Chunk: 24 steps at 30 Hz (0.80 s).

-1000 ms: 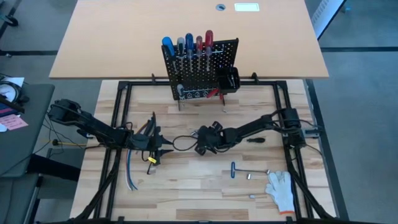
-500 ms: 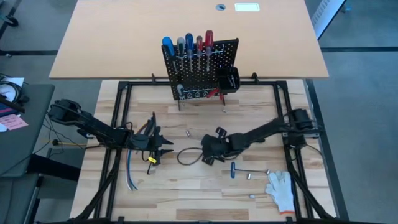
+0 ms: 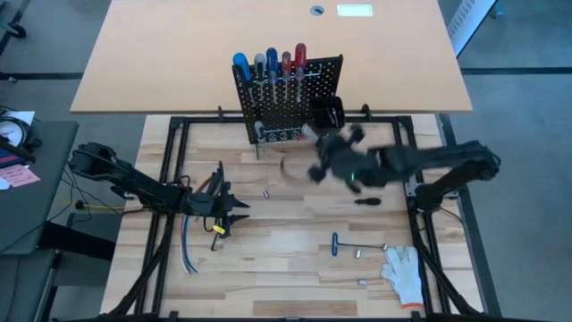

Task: Hang tools onto peg board
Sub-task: Put the extension bar into the black bin on the pegboard, then put the socket into the black bin on the pegboard

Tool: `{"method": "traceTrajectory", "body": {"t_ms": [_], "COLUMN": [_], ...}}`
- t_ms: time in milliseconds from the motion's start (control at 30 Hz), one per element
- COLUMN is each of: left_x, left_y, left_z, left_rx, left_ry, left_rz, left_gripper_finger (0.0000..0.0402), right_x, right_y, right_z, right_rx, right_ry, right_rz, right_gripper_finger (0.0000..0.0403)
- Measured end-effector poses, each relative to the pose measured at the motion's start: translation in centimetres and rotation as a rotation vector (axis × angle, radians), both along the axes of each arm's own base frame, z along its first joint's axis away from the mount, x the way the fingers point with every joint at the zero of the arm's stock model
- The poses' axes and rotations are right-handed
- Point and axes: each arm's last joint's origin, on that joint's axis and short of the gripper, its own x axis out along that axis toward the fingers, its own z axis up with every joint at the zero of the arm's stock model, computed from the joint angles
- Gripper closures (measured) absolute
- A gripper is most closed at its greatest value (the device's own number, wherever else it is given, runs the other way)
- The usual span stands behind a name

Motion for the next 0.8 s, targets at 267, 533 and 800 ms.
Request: {"method": "traceTrajectory", "body": {"t_ms": [267,533,800], "left_x": [0.0,0.0,0.0], "left_y": [0.0,0.0,0.0], "left_z": [0.0,0.0,-0.1], "left_rx": [-0.002,-0.002,-0.001], "left_ry": [0.002,0.005,0.006], "left_rz": [0.001,0.001,0.001], "left_gripper_finger": [0.0257,0.0257,0.0257], "right_x": [-1.0,-1.1,-1.0], "right_y": [-8.0,-10.7,-10.5], "right_z": [-0.4,-1.2,-1.1], "right_rx": [0.206,0.238,0.207], "right_ry": [0.081,0.104,0.132], "right_rz": [-0.146,-0.218,-0.183], "right_gripper_finger": [0.0345,0.0301,0.0298]}}
